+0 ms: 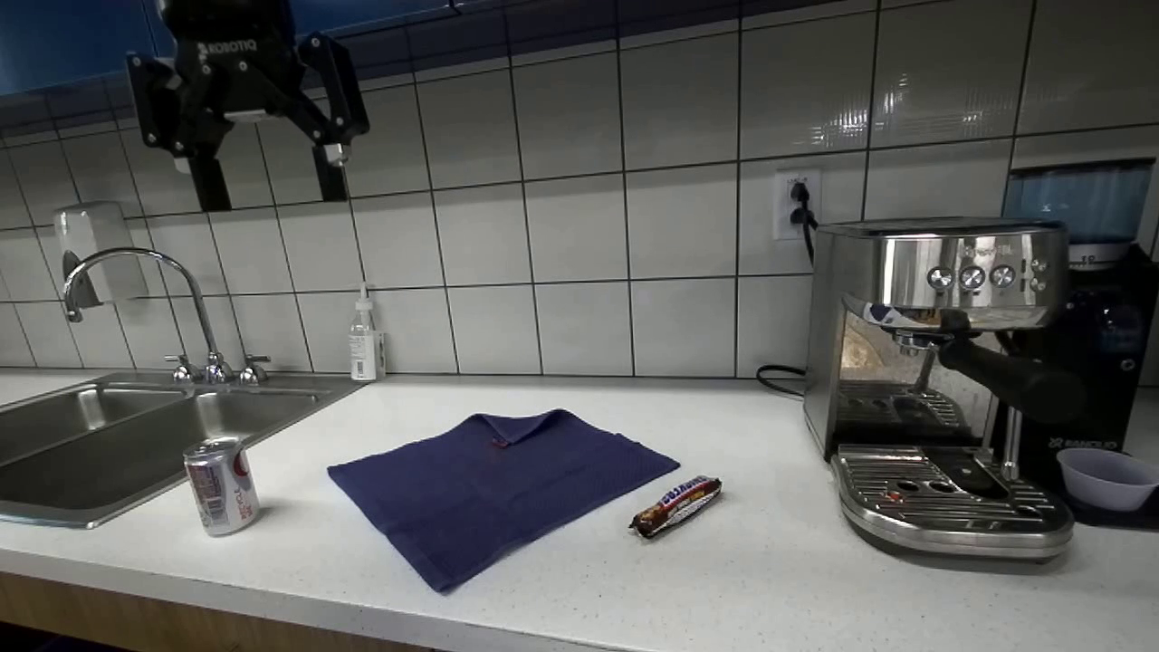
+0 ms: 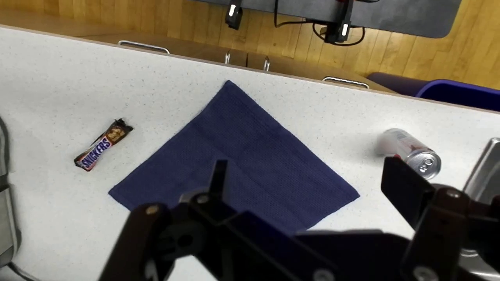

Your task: Fold the towel by placing the corners on each other

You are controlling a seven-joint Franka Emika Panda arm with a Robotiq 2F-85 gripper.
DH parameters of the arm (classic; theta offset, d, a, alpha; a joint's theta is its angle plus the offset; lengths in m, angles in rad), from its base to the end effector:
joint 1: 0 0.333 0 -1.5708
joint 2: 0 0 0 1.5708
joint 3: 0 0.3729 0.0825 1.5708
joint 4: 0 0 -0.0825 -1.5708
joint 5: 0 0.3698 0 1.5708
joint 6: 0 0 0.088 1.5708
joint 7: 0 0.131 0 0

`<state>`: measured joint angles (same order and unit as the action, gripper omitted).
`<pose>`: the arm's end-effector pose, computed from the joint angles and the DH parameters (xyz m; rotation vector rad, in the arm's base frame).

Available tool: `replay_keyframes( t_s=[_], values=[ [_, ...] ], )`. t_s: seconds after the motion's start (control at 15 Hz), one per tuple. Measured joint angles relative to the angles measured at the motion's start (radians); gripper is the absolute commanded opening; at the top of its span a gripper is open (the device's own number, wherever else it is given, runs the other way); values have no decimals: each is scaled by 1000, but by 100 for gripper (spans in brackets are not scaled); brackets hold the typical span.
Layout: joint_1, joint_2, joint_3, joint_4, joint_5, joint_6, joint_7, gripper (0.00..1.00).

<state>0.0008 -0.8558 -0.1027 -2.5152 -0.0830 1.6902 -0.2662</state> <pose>0.2384 -0.0435 0.5593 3.1148 0.3238 0.0427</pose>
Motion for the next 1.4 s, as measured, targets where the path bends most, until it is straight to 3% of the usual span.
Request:
replay_keyframes(
  t_s=[0.4,0.87,1.4],
  values=[
    [0,7,-2,-64,53,108,71,100],
    [0,41,0,-157,83,331,183,100],
    [-9,170,2,-242,83,609,235,100]
  ],
)
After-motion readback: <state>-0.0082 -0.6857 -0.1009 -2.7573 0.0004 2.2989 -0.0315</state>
